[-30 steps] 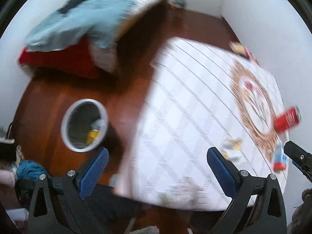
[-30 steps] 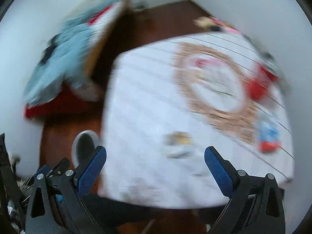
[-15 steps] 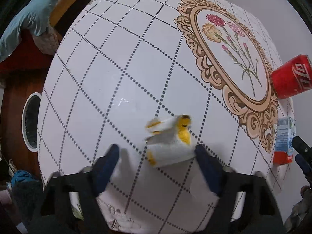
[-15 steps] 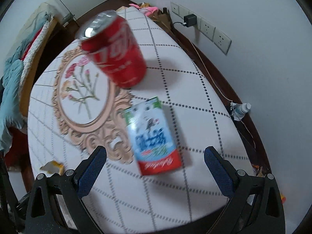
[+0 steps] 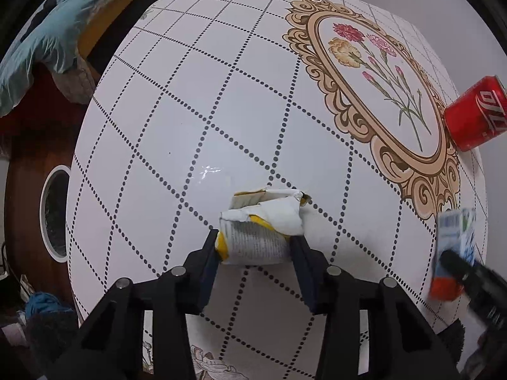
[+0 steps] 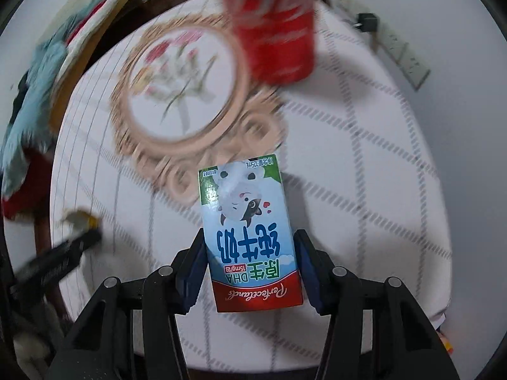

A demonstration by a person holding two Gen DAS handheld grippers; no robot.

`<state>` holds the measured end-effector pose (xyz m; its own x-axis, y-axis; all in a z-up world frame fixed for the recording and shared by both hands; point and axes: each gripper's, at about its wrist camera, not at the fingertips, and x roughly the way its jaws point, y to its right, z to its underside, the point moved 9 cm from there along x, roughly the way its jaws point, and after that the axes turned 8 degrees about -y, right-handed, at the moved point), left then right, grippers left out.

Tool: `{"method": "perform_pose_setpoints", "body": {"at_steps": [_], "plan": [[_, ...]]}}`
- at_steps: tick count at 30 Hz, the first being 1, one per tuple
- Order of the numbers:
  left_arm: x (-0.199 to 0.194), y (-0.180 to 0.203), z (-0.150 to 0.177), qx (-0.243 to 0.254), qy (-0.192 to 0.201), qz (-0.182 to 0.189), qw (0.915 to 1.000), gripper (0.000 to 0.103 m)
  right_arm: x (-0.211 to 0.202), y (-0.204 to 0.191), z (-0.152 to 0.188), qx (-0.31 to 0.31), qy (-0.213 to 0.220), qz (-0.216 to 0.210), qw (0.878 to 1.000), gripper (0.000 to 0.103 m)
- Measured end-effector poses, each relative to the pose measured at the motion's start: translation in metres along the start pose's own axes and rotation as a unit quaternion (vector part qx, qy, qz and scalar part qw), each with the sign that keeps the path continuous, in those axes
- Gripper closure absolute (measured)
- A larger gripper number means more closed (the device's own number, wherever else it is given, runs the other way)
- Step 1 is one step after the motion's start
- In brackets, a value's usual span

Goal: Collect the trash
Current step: 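Grasp the crumpled white-yellow wrapper with the left tool while the right grasps the milk carton, then carry the wrapper and milk carton over the bin and open both tools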

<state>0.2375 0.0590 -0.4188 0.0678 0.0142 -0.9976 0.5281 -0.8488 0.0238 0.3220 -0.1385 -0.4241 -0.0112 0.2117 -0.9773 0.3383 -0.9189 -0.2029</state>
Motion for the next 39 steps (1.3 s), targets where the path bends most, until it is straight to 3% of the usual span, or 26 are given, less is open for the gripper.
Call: {"method": "perform_pose_setpoints", "body": {"at_steps": [6, 12, 14, 18, 24, 29, 34, 39], "plan": [[-0.004, -0.004, 0.001, 0.008, -0.001, -0.004, 1.0, 0.061, 0.006, -0.015, 0.002, -0.007, 0.001, 0.035, 0.999, 0.038], [-0.004, -0.001, 0.0, 0.01, 0.008, -0.001, 0.9999, 0.062, 0.009, -0.02, -0.004, -0.005, 0.019, 0.053, 0.998, 0.038], [-0.005, -0.001, 0.002, 0.011, 0.01, -0.001, 0.9999, 0.062, 0.008, -0.02, -0.005, -0.008, 0.024, 0.061, 0.998, 0.039], [-0.007, -0.004, 0.006, 0.014, 0.013, -0.004, 0.9998, 0.063, 0.005, -0.014, -0.003, -0.017, 0.032, 0.088, 0.995, 0.049], [-0.02, -0.002, 0.008, 0.019, 0.027, -0.01, 0.9994, 0.063, -0.001, -0.009, -0.003, -0.007, 0.035, 0.067, 0.997, 0.051], [-0.053, -0.004, 0.008, 0.023, 0.061, -0.013, 0.9978, 0.063, -0.026, -0.018, -0.001, -0.009, 0.06, 0.048, 0.997, 0.051], [-0.104, -0.017, 0.005, 0.02, 0.109, -0.005, 0.9939, 0.063, -0.065, -0.045, -0.002, -0.027, 0.099, 0.025, 0.994, 0.051], [-0.166, -0.053, -0.007, 0.002, 0.163, 0.007, 0.9865, 0.063, -0.11, -0.101, -0.008, -0.061, 0.137, -0.007, 0.989, 0.051]]}}
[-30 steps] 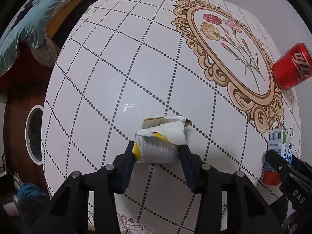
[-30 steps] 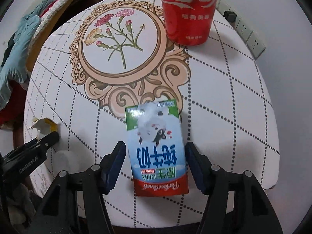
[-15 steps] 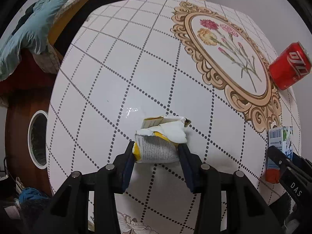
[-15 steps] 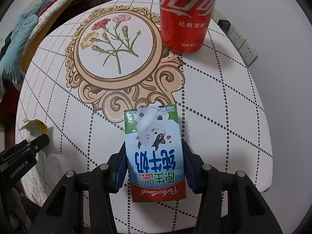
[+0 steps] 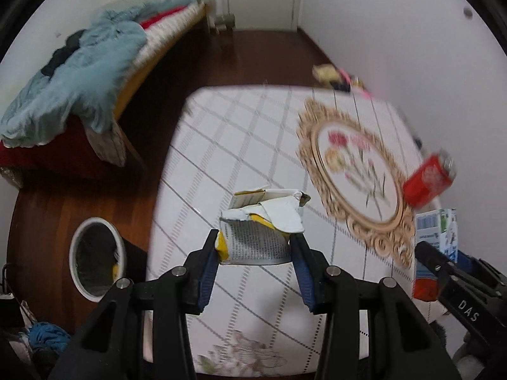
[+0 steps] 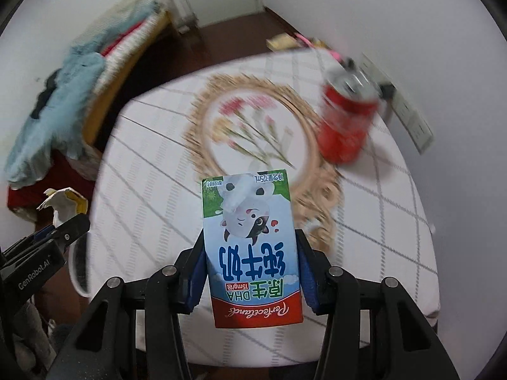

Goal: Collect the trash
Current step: 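Carry the wrapper and milk carton over the bin and open both tools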

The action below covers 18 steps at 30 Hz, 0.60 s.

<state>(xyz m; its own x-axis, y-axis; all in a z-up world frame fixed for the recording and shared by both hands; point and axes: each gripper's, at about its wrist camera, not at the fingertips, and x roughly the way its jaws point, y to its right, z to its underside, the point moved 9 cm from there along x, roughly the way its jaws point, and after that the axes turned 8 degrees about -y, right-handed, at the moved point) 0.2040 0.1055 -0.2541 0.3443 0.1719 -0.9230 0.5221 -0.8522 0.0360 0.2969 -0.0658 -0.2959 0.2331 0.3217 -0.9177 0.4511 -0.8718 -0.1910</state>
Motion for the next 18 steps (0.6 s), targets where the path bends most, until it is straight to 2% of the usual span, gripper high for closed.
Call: {"method": "perform_pose_setpoints", "body": {"at_steps": [5, 10, 14, 18], "plan": [[-0.046, -0.06, -0.023, -0.026, 0.046, -0.006, 0.9986, 0.063, -0.03, -0.089, -0.023, -0.053, 0.029, -0.047, 0.997, 0.051], [-0.071, -0.149, -0.027, -0.076, 0.064, -0.012, 0.995, 0.063, -0.032, -0.195, -0.029, -0.113, 0.03, -0.098, 0.988, 0.051], [-0.068, -0.236, -0.009, -0.127, 0.059, -0.033, 0.9896, 0.063, 0.002, -0.294, -0.014, -0.165, -0.005, -0.127, 0.978, 0.051], [-0.029, -0.322, 0.022, -0.188, 0.014, -0.04, 0.9812, 0.063, 0.063, -0.377, 0.014, -0.203, -0.055, -0.139, 0.968, 0.051]]}}
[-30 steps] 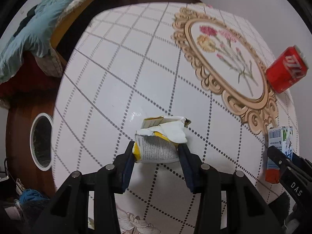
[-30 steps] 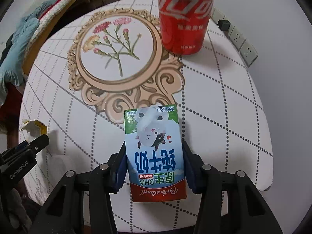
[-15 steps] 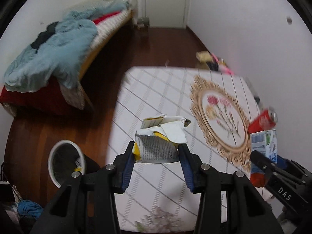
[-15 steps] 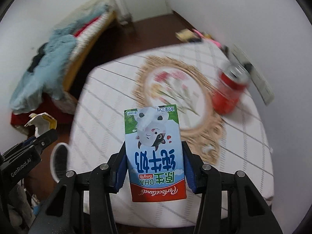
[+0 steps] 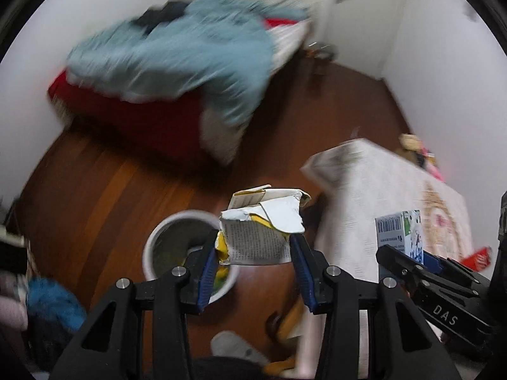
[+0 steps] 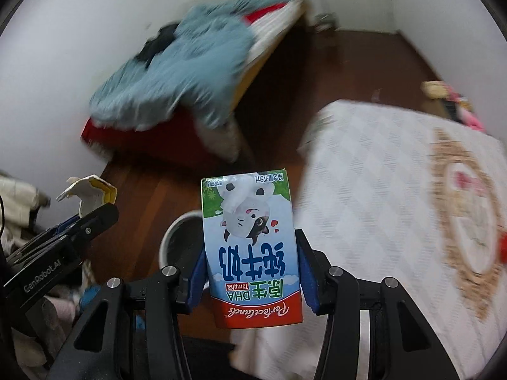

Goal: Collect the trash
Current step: 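Carry the wrapper and milk carton over the bin and open both tools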

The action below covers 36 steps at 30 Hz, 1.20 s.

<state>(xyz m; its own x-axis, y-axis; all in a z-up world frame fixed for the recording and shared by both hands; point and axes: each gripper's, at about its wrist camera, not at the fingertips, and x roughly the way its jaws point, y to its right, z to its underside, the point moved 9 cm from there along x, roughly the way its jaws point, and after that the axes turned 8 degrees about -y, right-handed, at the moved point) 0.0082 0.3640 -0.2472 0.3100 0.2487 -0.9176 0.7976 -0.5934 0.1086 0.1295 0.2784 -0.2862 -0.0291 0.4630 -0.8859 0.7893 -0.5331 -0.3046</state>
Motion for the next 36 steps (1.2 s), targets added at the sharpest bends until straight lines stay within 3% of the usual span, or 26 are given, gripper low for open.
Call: {"method": "perform_pose_setpoints", "body": {"at_steps": [5, 9, 17, 18, 20, 21, 22, 23, 24, 27, 36], "plan": [[0.076, -0.089, 0.01, -0.067, -0.079, 0.002, 0.9946, 0.062, 0.122, -0.059, 0.005, -0.028, -0.086, -0.002, 0.996, 0.051], [0.133, -0.14, 0.018, -0.1, -0.124, -0.004, 0.9872, 0.062, 0.2, -0.081, 0.013, -0.037, -0.137, 0.004, 0.99, 0.051], [0.205, -0.177, 0.036, -0.122, -0.188, 0.004, 0.9746, 0.061, 0.296, -0.103, 0.025, -0.054, -0.19, 0.016, 0.98, 0.051], [0.21, -0.18, 0.037, -0.128, -0.194, 0.002, 0.9727, 0.061, 0.303, -0.102, 0.026, -0.055, -0.196, 0.017, 0.979, 0.05], [0.212, -0.185, 0.041, -0.139, -0.197, 0.006, 0.9705, 0.048, 0.315, -0.105, 0.027, -0.053, -0.212, 0.008, 0.976, 0.049], [0.212, -0.187, 0.042, -0.145, -0.194, 0.003, 0.9702, 0.031, 0.32, -0.107, 0.026, -0.052, -0.219, 0.004, 0.974, 0.043], [0.211, -0.19, 0.043, -0.15, -0.19, -0.004, 0.9702, 0.015, 0.321, -0.106, 0.027, -0.051, -0.224, 0.005, 0.973, 0.033], [0.209, -0.193, 0.044, -0.154, -0.186, -0.012, 0.9704, 0.011, 0.323, -0.105, 0.026, -0.051, -0.223, 0.008, 0.973, 0.008], [0.208, -0.196, 0.045, -0.157, -0.182, -0.02, 0.9704, 0.009, 0.322, -0.104, 0.025, -0.054, -0.22, 0.009, 0.974, 0.0], [0.204, -0.204, 0.049, -0.16, -0.175, -0.048, 0.9703, 0.003, 0.317, -0.104, 0.026, -0.065, -0.22, 0.019, 0.973, 0.0], [0.189, -0.205, 0.063, -0.16, -0.157, -0.078, 0.9715, 0.003, 0.297, -0.095, 0.038, -0.088, -0.215, 0.068, 0.97, 0.0]]}}
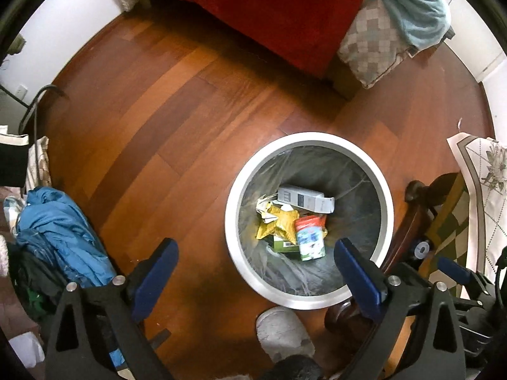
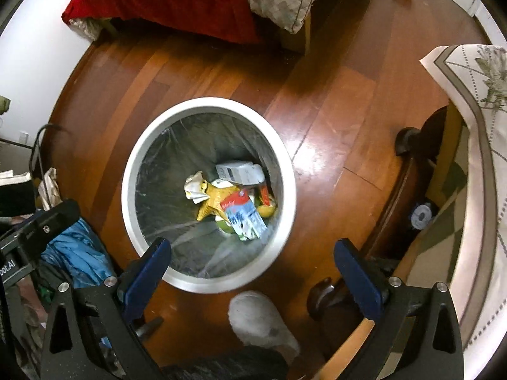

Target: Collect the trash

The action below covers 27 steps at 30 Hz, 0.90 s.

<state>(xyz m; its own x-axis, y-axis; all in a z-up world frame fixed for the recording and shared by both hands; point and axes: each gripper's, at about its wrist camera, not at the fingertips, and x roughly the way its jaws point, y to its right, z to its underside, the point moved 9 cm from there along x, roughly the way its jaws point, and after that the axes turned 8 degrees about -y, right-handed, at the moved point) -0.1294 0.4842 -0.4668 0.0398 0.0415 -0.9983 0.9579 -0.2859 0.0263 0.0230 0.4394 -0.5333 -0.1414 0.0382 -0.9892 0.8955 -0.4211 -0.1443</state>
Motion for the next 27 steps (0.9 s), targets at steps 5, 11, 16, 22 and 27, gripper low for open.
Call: {"method": "perform_pose_setpoints", "body": {"at_steps": [5, 11, 16, 22, 27], "plan": [[-0.01, 0.001, 0.01, 0.003, 0.006, -0.005, 1.0, 0.003, -0.013, 0.003, 0.014, -0.002, 0.005, 0.017, 1.0, 0.0], [-0.039, 0.003, 0.022, 0.009, 0.027, -0.009, 0.9996, 0.003, -0.037, 0.003, 0.026, 0.0, 0.016, 0.017, 1.0, 0.0], [-0.076, 0.008, 0.031, 0.025, 0.054, -0.01, 0.9982, 0.003, -0.073, 0.001, 0.04, -0.001, 0.037, 0.014, 0.999, 0.0], [-0.126, 0.016, 0.048, 0.041, 0.093, -0.009, 0.9948, 0.003, -0.129, 0.007, 0.065, 0.0, 0.077, 0.009, 0.997, 0.0], [-0.172, 0.022, 0.071, 0.051, 0.129, -0.014, 0.9903, 0.003, -0.182, 0.012, 0.091, -0.002, 0.117, -0.011, 0.993, 0.0]]}}
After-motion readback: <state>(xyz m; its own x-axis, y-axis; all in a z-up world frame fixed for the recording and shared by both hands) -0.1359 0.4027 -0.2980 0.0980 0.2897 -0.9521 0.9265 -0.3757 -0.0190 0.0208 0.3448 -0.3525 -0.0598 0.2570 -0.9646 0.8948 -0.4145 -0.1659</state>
